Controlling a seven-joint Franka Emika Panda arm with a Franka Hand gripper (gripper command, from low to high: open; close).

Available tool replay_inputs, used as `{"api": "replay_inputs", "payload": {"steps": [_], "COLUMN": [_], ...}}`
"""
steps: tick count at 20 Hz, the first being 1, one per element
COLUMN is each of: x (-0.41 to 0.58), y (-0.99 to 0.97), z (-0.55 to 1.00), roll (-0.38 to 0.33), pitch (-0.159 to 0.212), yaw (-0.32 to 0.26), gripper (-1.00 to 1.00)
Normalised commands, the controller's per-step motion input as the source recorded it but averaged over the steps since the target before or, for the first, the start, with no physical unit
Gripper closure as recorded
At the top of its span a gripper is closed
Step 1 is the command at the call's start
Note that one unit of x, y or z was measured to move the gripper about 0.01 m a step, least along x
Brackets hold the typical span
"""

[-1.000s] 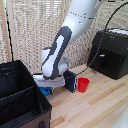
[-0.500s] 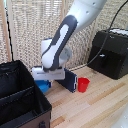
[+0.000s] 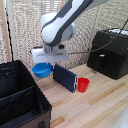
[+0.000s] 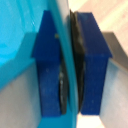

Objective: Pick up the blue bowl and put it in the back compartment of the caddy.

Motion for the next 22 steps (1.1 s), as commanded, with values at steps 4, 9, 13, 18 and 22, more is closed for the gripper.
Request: {"api": "replay_inputs", "payload": {"steps": [4, 9, 13, 18, 22], "x": [0.145, 0.13, 0.135, 0.206, 0.316], "y": [0.1, 0.63, 0.85, 0.93, 0.94], "z": [0.97, 0.91, 0.52, 0.18, 0.0], "roll": [0.05, 0.021, 0.039, -0.006, -0.026], "pitch": [0.056, 0.019, 0.0, 0.0, 0.0], "yaw": [-0.004, 0.0, 0.0, 0.0, 0.0], "gripper": [1.0, 1.0, 1.0, 1.0, 1.0]}}
